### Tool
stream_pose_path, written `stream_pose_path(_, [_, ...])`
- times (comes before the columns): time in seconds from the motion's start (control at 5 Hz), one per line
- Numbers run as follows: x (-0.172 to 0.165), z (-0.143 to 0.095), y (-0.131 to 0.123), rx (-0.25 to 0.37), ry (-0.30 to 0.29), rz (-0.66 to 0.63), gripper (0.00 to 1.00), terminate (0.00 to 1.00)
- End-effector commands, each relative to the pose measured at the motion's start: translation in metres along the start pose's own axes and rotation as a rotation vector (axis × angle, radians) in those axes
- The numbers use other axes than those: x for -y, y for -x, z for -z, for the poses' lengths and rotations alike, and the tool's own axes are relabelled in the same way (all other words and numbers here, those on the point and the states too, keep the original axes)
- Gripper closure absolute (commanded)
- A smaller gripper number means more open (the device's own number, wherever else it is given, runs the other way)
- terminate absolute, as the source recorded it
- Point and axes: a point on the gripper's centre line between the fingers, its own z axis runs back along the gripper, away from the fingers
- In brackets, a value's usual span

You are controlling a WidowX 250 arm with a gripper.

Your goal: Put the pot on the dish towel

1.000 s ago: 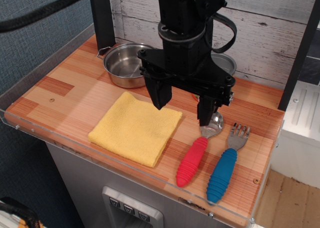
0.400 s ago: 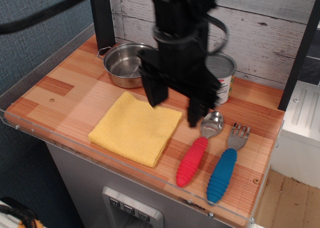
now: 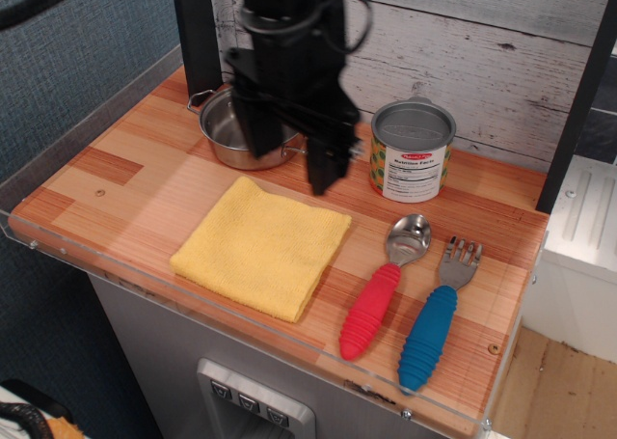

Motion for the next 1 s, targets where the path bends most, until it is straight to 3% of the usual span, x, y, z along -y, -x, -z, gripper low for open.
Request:
stream_pose_path(0.0, [-0.049, 0.005, -0.033, 0.046, -0.026, -0.201, 0.0, 0.0])
stream_pose_path(0.2, [-0.066, 0.012, -0.053, 0.034, -0.041, -0.289, 0.0, 0.0])
stream_pose_path(0.4, [-0.08, 0.019, -0.069, 0.062, -0.093, -0.446, 0.0, 0.0])
stream_pose_path(0.8, [-0.093, 0.03, -0.093, 0.085, -0.164, -0.597, 0.0, 0.0])
